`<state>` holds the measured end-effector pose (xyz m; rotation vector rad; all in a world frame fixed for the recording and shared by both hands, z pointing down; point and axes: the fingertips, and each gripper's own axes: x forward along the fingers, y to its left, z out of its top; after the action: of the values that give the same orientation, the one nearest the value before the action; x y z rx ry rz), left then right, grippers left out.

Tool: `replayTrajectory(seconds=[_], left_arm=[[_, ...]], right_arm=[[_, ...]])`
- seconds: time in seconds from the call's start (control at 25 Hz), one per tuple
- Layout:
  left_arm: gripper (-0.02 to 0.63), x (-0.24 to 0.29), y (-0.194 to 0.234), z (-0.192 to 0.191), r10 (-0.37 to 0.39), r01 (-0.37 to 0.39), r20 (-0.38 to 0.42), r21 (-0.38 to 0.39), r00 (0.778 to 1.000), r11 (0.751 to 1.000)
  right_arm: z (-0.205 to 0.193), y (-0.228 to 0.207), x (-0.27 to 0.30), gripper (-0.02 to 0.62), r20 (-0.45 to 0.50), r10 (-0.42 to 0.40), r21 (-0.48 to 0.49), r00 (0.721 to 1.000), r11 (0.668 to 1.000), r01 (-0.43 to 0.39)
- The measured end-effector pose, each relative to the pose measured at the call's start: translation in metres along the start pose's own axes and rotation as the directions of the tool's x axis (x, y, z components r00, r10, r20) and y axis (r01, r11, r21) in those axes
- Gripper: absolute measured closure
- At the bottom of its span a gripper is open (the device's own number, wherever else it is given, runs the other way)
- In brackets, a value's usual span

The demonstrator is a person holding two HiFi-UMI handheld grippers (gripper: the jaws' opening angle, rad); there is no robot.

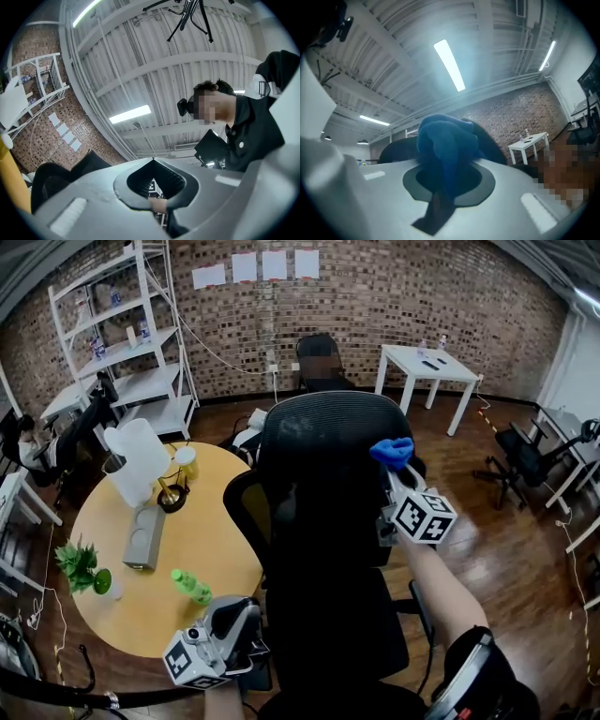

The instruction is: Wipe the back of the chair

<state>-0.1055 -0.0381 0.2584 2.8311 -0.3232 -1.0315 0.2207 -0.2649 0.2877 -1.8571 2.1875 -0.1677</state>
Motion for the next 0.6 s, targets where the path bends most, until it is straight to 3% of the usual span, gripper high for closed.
replayTrajectory(seconds=[0.16,0.6], left_arm=[[0.614,-0.014,-0.003,0.007,0.049,-0.049,-0.007,0.015,0.999,0.999],[0.614,-0.053,-0.009,0.028,0.177,-0.178,0.023,0.08,0.984,0.981]], right_arm=[[-0.039,0.043,0.028,0.541,-0.094,0.094,0.002,0.991,0.995,-0.095],[-0.09,0.122,0.061,0.541,-0.162,0.233,0.08,0.959,0.972,-0.222]])
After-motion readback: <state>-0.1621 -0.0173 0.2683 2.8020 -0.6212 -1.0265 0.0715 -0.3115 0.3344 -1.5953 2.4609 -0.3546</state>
